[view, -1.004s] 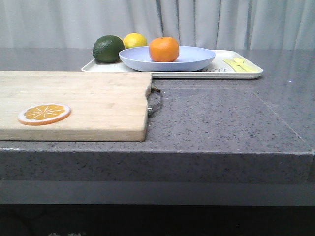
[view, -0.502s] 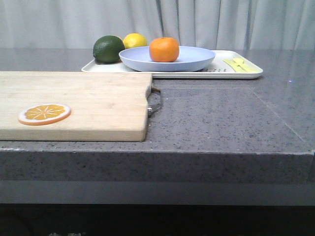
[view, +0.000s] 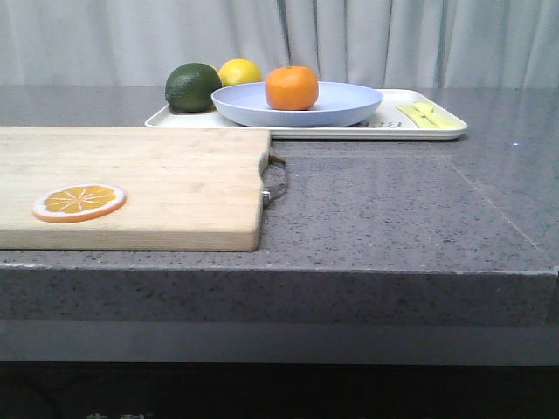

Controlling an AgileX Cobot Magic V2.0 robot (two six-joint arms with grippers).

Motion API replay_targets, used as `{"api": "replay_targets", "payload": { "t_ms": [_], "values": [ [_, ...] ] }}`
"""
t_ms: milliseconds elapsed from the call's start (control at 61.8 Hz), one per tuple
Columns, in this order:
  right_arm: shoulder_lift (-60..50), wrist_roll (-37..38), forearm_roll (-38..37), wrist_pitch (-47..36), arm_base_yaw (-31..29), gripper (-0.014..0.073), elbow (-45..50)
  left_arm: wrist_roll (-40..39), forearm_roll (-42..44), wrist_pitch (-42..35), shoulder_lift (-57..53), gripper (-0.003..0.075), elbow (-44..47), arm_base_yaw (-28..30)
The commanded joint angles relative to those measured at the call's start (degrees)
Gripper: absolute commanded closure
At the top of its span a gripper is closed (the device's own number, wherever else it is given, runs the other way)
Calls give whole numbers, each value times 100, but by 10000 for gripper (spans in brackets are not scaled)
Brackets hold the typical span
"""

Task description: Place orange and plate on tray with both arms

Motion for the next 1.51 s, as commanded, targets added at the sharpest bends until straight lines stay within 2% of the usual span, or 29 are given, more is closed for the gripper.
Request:
{"api": "replay_targets", "payload": {
  "t_ms": [0, 712, 1101, 1425, 1489],
  "values": [
    [38, -60, -86, -503, -16, 652, -156, -49, 9, -490, 64, 738, -133, 20],
    [38, -60, -86, -503, -16, 652, -156, -49, 9, -542, 64, 738, -111, 20],
    [38, -60, -86, -503, -16, 652, -156, -49, -44, -1478, -837, 738, 1254, 381],
    [38, -60, -86, -477, -16, 652, -156, -49, -420, -2772, -820, 738, 2509, 832],
    [38, -60, -86, -477, -16, 652, -156, -49, -467, -2627, -820, 738, 2535, 921]
  ]
}}
